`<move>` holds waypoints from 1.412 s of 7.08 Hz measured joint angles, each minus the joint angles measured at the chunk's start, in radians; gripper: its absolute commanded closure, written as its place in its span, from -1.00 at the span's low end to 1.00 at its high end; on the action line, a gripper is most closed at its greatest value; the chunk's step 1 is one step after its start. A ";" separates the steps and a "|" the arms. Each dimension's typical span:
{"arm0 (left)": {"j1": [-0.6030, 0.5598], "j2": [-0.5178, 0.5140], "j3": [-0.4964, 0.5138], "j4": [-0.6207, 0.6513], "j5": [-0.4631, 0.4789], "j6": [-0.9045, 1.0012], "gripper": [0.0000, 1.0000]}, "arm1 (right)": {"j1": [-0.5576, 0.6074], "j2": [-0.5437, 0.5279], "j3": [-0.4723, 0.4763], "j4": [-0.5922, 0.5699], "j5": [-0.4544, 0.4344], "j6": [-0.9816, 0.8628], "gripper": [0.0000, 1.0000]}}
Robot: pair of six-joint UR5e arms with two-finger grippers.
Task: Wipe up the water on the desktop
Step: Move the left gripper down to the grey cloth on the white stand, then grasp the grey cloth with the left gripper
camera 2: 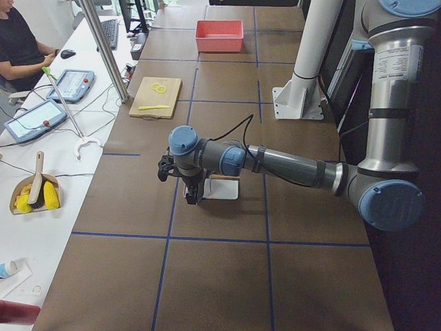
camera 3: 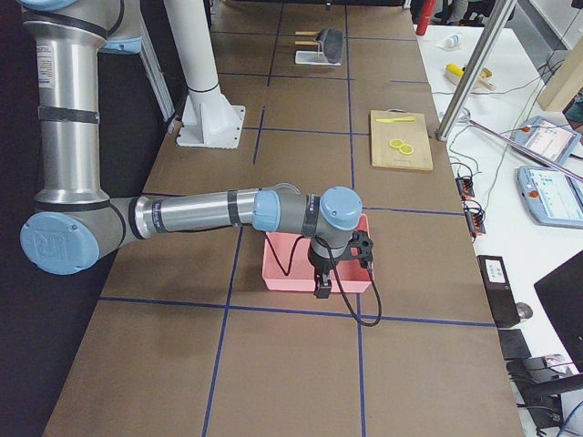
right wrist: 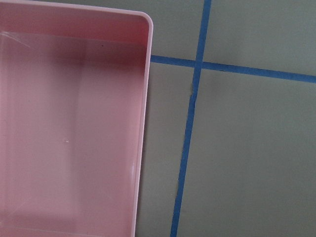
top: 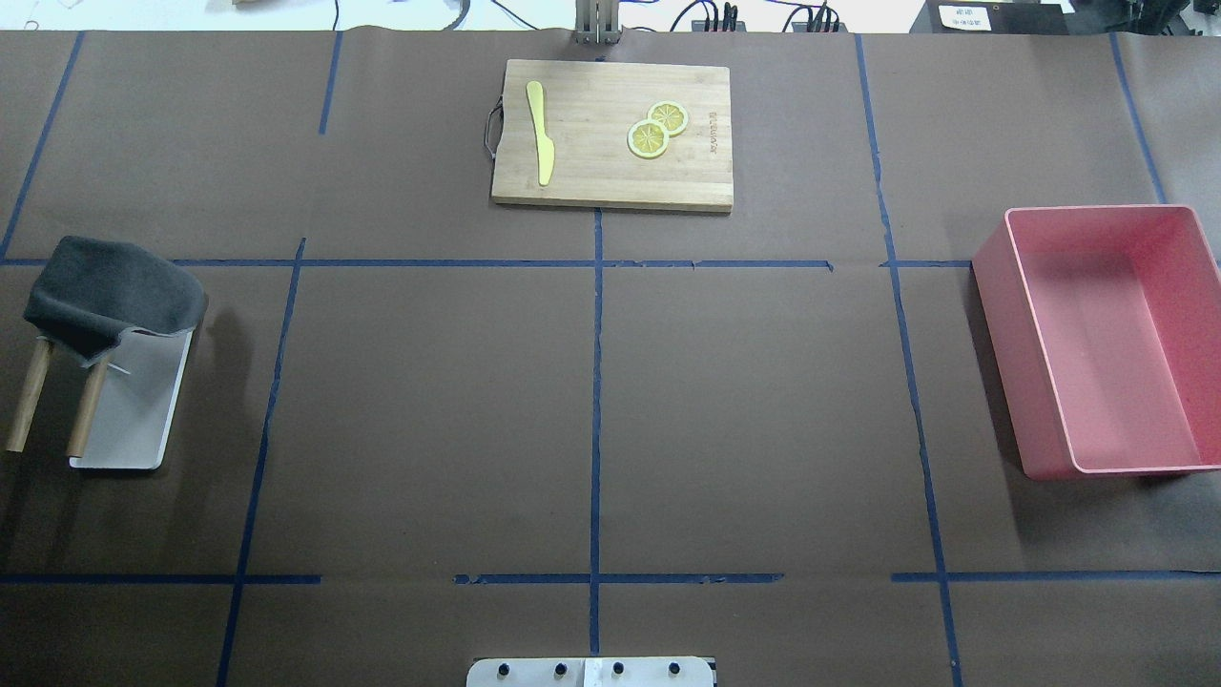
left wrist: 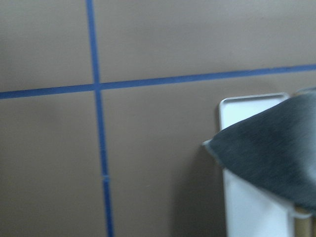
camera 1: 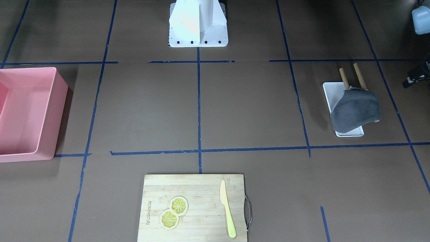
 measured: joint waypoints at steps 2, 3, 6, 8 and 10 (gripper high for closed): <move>0.069 -0.027 -0.015 0.001 0.034 -0.064 -0.89 | -0.005 -0.001 -0.002 0.020 -0.001 0.000 -1.00; 0.109 -0.036 -0.010 0.001 0.057 -0.081 -0.83 | -0.006 -0.001 -0.003 0.027 -0.001 0.000 -1.00; 0.157 -0.065 0.015 -0.003 0.067 -0.105 -0.55 | -0.008 -0.002 -0.004 0.032 0.001 0.000 -1.00; 0.182 -0.078 0.019 -0.005 0.066 -0.112 0.00 | -0.008 -0.003 -0.007 0.032 0.002 0.001 -1.00; 0.189 -0.081 0.021 -0.006 0.066 -0.112 0.46 | -0.009 -0.003 -0.008 0.032 0.002 0.001 -1.00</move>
